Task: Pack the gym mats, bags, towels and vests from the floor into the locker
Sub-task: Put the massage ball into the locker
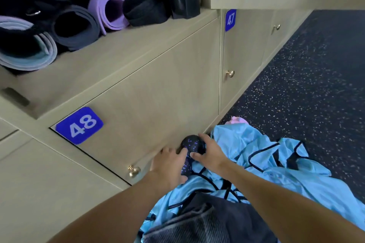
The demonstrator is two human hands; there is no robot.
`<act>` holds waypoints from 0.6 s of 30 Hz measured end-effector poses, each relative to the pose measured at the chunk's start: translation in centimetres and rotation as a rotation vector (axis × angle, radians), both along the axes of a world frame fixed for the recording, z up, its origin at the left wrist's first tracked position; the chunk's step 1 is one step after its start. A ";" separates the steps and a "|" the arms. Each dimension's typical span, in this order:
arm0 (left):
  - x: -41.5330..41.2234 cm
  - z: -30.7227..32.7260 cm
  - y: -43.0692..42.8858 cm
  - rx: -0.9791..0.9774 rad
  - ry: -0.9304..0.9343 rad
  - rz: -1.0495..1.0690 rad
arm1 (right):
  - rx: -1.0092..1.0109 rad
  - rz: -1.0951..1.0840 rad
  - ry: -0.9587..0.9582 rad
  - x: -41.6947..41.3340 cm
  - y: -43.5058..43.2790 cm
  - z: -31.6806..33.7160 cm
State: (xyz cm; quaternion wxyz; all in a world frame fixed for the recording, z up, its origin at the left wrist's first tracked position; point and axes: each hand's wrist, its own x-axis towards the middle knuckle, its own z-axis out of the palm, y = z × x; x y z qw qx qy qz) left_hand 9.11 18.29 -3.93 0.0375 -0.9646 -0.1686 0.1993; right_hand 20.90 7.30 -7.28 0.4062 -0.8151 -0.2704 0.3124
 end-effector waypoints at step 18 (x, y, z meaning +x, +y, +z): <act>-2.7 21.0 -0.1 -0.313 -0.597 -0.155 | 0.619 0.025 0.376 2.0 -4.0 18.6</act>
